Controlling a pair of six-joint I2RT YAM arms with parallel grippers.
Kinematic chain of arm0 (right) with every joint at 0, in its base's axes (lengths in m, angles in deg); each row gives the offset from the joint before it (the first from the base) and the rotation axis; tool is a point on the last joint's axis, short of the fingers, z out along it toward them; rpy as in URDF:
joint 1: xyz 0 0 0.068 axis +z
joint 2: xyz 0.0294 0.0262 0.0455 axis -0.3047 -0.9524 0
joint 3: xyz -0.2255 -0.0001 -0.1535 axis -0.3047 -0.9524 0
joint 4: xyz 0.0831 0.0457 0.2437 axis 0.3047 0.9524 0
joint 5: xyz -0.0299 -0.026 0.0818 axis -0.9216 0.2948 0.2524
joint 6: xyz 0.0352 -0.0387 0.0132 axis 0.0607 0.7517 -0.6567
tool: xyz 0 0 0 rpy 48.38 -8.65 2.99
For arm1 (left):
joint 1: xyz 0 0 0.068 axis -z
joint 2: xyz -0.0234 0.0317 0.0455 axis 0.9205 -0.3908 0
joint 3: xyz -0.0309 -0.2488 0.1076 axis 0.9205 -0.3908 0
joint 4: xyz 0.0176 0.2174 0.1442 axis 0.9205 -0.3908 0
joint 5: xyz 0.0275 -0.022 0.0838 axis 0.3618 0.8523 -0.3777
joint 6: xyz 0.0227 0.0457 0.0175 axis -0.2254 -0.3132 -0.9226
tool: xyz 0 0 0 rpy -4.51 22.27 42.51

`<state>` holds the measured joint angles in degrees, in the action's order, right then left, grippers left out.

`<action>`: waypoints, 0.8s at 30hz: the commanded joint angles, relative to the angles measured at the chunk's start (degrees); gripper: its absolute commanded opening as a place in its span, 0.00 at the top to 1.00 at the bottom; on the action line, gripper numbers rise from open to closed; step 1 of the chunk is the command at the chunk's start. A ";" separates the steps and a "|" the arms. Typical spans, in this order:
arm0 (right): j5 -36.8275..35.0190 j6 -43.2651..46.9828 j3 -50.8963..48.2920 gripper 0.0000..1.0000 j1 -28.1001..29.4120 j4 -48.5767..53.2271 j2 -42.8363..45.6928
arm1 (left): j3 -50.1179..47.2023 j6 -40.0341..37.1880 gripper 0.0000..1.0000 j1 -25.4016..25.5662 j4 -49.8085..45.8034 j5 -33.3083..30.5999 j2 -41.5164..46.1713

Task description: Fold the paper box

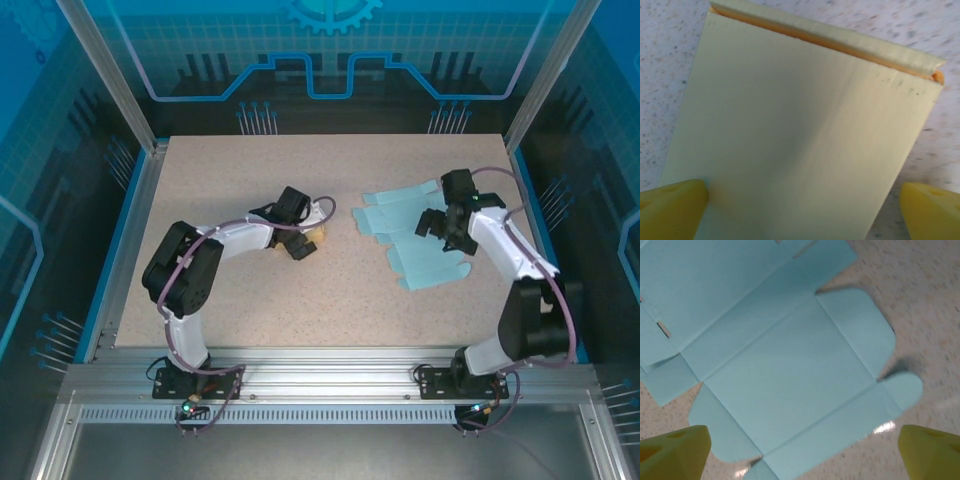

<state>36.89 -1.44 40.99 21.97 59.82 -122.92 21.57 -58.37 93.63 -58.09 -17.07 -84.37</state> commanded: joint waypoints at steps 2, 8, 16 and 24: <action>5.54 8.18 9.80 0.09 -4.17 -3.75 -10.31 | 0.49 -4.11 0.01 -4.41 -5.35 1.41 -2.85; 3.04 14.84 23.50 0.13 -8.15 -2.38 -23.85 | -0.12 -5.53 0.01 -6.86 -5.19 2.98 -0.52; 6.53 21.20 35.20 0.14 -15.04 0.52 -35.90 | -1.48 4.02 0.01 -4.03 -2.36 13.60 9.45; 20.03 23.66 35.83 0.19 -17.79 -2.74 -40.52 | 6.72 45.70 0.04 -2.16 1.61 24.75 6.85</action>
<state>49.05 19.82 75.90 4.37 57.59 -161.67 24.24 -35.64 90.83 -59.57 -0.65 -75.67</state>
